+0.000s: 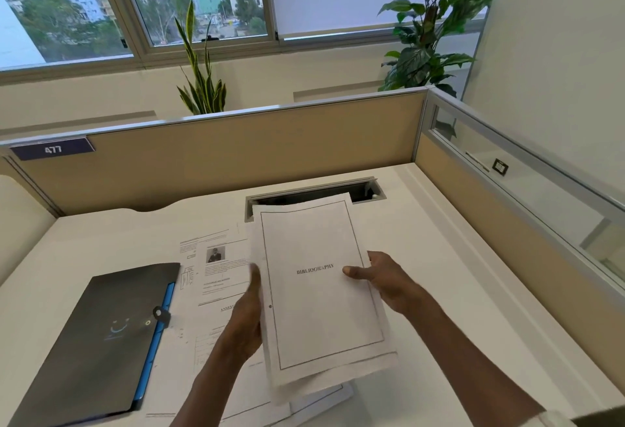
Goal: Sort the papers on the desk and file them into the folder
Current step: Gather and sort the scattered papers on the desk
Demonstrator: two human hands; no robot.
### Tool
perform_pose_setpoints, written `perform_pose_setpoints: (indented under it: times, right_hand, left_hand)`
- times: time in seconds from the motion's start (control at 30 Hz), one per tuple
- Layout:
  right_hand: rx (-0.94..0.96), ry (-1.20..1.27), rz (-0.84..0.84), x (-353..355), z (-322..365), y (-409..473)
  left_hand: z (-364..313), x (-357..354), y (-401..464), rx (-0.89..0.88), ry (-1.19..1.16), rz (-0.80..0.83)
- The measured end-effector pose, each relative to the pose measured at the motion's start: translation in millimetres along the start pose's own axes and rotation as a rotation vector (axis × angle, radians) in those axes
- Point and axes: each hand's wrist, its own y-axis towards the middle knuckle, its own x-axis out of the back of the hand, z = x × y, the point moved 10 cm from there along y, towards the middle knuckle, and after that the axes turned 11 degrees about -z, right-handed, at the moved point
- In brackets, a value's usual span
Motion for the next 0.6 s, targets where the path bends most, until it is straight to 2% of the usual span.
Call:
perform_pose_setpoints:
  times: [0.07, 0.2, 0.4, 0.5, 0.6]
  right_hand:
    - [0.057, 0.018, -0.051, -5.0, -3.2, -1.1]
    - [0.196, 0.027, -0.211, 6.6, 10.2, -2.6]
    - [0.402, -0.014, -0.3, 26.2, 44.9, -12.6]
    - [0.383, 0.032, -0.288, 33.6, 33.3, -9.6]
    - [0.269, 0.007, -0.255, 35.8, -5.1, -1.2]
  left_hand:
    - [-11.7, -12.8, -2.0, -0.041, -0.043, 0.007]
    - [-35.9, -22.0, -2.9, -0.243, 0.1, -0.034]
    - [-43.1, -29.4, 2.1, -0.351, 0.144, -0.034]
    - [-38.5, -34.6, 2.9, -0.362, 0.209, -0.043]
    - [-20.4, -31.0, 4.9, -0.347, 0.302, -0.091]
